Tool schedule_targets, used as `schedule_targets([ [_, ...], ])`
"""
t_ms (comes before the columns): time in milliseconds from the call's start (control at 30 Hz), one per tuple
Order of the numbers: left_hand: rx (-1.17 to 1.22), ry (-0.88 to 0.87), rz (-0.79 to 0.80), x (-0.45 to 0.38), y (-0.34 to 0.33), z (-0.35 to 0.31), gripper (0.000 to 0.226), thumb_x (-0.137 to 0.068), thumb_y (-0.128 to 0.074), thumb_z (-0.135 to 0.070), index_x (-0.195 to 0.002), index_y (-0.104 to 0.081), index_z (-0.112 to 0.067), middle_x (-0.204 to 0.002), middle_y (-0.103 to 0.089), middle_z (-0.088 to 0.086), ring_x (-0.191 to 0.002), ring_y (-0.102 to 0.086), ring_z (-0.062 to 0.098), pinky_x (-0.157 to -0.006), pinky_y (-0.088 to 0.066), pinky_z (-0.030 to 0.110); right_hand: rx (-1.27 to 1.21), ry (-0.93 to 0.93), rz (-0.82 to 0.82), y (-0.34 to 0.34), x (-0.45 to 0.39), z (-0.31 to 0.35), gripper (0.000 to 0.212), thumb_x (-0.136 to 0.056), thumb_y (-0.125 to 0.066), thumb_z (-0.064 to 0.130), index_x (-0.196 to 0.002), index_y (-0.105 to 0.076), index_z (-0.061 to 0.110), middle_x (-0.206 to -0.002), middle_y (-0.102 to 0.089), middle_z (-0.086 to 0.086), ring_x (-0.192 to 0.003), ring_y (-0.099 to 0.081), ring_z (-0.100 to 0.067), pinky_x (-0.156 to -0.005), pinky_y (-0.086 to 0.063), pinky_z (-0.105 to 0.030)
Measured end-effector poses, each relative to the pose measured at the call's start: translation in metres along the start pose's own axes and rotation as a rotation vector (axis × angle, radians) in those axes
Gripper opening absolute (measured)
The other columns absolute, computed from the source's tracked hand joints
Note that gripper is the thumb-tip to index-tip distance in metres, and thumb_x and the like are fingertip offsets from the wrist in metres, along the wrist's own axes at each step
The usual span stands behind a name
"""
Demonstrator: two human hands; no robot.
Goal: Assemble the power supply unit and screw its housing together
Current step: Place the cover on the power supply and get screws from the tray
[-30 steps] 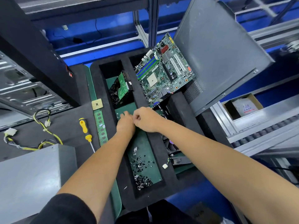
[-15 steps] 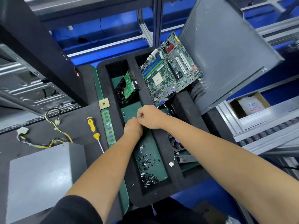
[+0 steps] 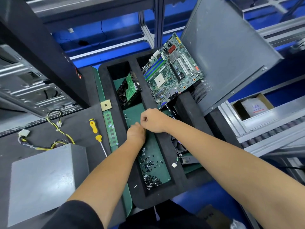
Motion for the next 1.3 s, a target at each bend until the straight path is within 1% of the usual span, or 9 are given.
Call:
schedule_targets([
  [200,-0.065,-0.064,0.010,0.006,-0.001,-0.004,0.033,-0.095,-0.042,0.001,-0.125,-0.053,-0.005,-0.124,-0.059,0.010,-0.115,-0.058,0.026,-0.086,-0.049,0.031,0.023,-0.009,0.024,-0.006,0.002,0.001,0.018,-0.090,-0.049,0.006,-0.088,-0.066,0.002,-0.091,-0.069,-0.012,-0.088,-0.063,-0.031,-0.077,-0.054,-0.040],
  [400,-0.018,-0.074,0.037,0.007,-0.003,-0.004,0.033,-0.095,-0.040,0.001,-0.124,-0.054,-0.004,-0.125,-0.059,0.011,-0.115,-0.058,0.027,-0.085,-0.049,0.033,0.034,-0.010,0.030,-0.006,0.004,0.002,0.018,-0.090,-0.049,0.005,-0.087,-0.067,0.004,-0.092,-0.068,-0.009,-0.086,-0.062,-0.026,-0.076,-0.053,-0.035],
  [567,0.163,-0.042,0.048,0.008,0.004,0.001,0.031,-0.090,-0.046,0.001,-0.120,-0.055,-0.005,-0.120,-0.058,0.011,-0.110,-0.058,0.028,-0.077,-0.046,0.032,0.039,-0.027,0.010,-0.001,0.006,0.001,0.018,-0.091,-0.050,0.006,-0.078,-0.064,0.008,-0.088,-0.068,-0.009,-0.080,-0.059,-0.023,-0.069,-0.045,-0.028],
  [767,0.193,-0.126,0.043,0.016,0.027,0.001,0.032,-0.084,-0.051,-0.006,-0.115,-0.056,-0.007,-0.112,-0.060,0.015,-0.085,-0.053,0.028,-0.072,-0.047,0.034,0.119,-0.098,-0.017,0.002,0.006,0.004,0.016,-0.087,-0.047,0.003,-0.075,-0.058,0.001,-0.088,-0.067,-0.021,-0.080,-0.061,-0.035,-0.078,-0.055,-0.045],
  [833,0.173,-0.159,0.030,0.019,0.030,0.000,0.032,-0.085,-0.049,-0.006,-0.116,-0.056,-0.006,-0.115,-0.061,0.016,-0.093,-0.058,0.033,-0.075,-0.046,0.035,0.118,-0.123,-0.028,0.002,0.005,0.007,0.016,-0.085,-0.047,0.001,-0.083,-0.061,-0.006,-0.090,-0.066,-0.023,-0.083,-0.062,-0.036,-0.079,-0.056,-0.046],
  [933,0.177,-0.167,0.023,0.024,0.031,0.002,0.032,-0.086,-0.046,-0.004,-0.116,-0.055,-0.002,-0.118,-0.060,0.019,-0.104,-0.059,0.037,-0.080,-0.048,0.036,0.141,-0.156,-0.026,0.001,0.007,0.008,0.015,-0.086,-0.048,0.003,-0.083,-0.062,-0.003,-0.080,-0.063,-0.017,-0.080,-0.062,-0.034,-0.074,-0.056,-0.040],
  [1000,0.195,-0.174,0.032,0.028,0.032,0.002,0.026,-0.085,-0.046,-0.003,-0.109,-0.056,-0.002,-0.116,-0.060,0.019,-0.102,-0.060,0.036,-0.076,-0.047,0.036,0.133,-0.174,-0.018,0.000,0.008,0.008,0.016,-0.087,-0.049,0.003,-0.087,-0.063,-0.004,-0.088,-0.066,-0.019,-0.084,-0.064,-0.035,-0.077,-0.057,-0.042],
  [1100,0.234,-0.175,0.018,0.035,0.037,0.006,0.004,-0.083,-0.050,-0.002,-0.085,-0.051,-0.006,-0.107,-0.061,0.021,-0.095,-0.061,0.036,-0.066,-0.044,0.033,0.118,-0.205,-0.008,-0.001,0.011,0.005,0.025,-0.086,-0.048,0.002,-0.102,-0.066,-0.007,-0.103,-0.068,-0.022,-0.101,-0.064,-0.036,-0.084,-0.055,-0.046],
  [1300,0.331,-0.146,-0.010,0.043,0.062,0.022,0.023,-0.085,-0.050,-0.001,-0.063,-0.048,-0.006,-0.098,-0.064,0.024,-0.080,-0.058,0.034,-0.063,-0.044,0.034,0.106,-0.241,-0.009,-0.003,0.013,0.010,0.027,-0.085,-0.048,0.001,-0.102,-0.067,-0.004,-0.105,-0.067,-0.019,-0.101,-0.063,-0.035,-0.087,-0.054,-0.044],
])
Point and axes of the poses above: each hand's wrist, its own x-axis away from the middle knuckle, its own y-axis out of the back of the hand, z = x × y, the point moved 8 cm from there along -x, towards the middle knuckle
